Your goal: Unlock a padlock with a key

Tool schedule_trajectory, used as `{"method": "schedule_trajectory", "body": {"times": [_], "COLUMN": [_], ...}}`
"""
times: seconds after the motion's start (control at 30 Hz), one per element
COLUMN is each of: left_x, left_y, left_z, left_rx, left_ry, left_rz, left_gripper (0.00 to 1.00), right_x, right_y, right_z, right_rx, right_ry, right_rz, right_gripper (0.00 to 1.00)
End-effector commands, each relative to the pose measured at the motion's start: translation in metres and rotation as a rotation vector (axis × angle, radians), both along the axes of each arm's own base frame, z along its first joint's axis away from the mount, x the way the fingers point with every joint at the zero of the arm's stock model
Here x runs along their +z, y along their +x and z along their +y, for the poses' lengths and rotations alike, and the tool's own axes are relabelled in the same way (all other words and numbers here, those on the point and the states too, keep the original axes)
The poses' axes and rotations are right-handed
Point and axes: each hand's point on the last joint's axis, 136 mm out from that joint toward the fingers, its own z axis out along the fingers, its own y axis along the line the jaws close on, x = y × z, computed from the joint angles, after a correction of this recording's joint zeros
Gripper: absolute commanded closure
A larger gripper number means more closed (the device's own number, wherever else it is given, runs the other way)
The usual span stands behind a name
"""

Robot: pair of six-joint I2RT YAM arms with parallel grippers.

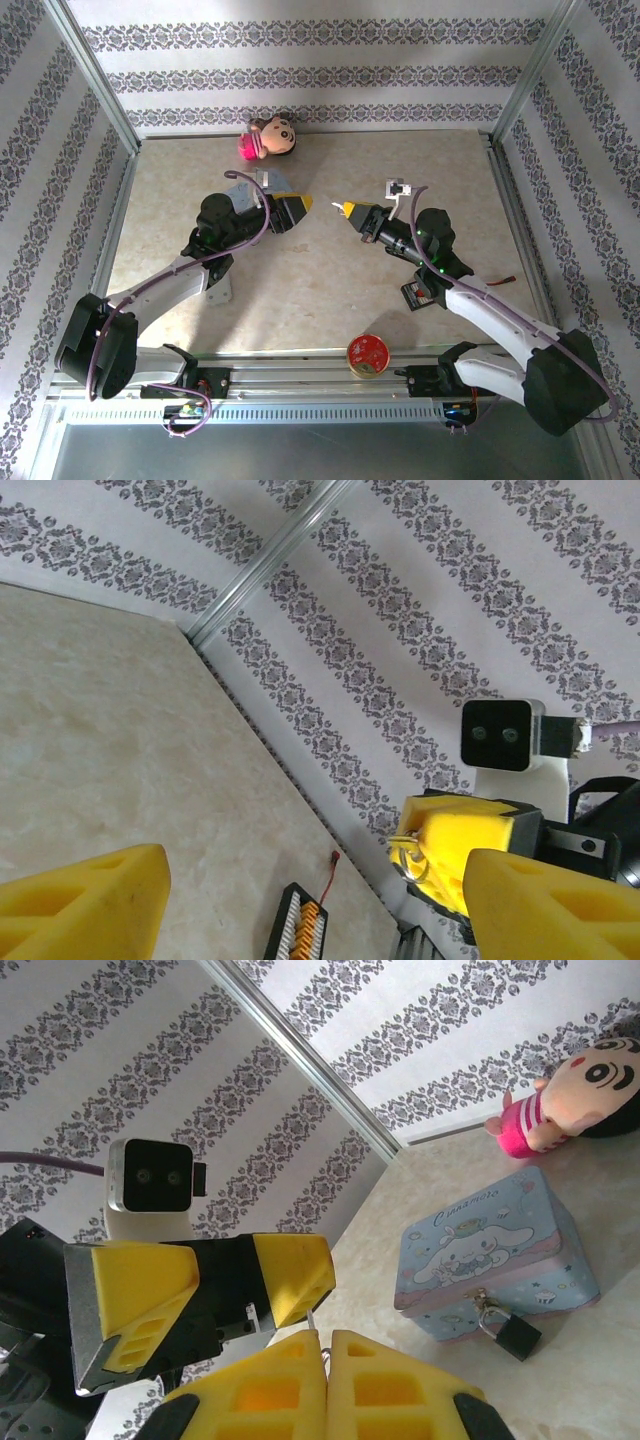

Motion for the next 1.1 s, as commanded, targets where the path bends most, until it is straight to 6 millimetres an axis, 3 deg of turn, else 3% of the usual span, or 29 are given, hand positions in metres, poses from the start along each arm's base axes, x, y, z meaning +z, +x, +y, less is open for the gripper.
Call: {"method": "schedule_trajectory", "body": {"times": [0.0, 0.57, 1.07], "left_x": [0.025, 0.023, 0.024], "left_y": [-0.005, 0.0, -0.005], "left_z": [-0.001, -0.009, -0.024], "left_rx": [-0.042, -0.084, -0.182], "left_ry": [-0.065, -0.167, -0.203], "left_rz": [-0.066, -0.03, -0.024], "left_gripper": [0.26, 0.29, 0.43], "right_x": [0.016, 0.014, 0.017], "right_y": [-0.002, -0.001, -0.004], "right_z": [0.004, 0.011, 0.014], "right_rx": [0.034, 0.054, 0.069], "right_ry": [0.039, 0.057, 0.071], "right_rz": [-0.047, -0.049, -0.058], "right_gripper": [1.0, 1.0, 1.0]}}
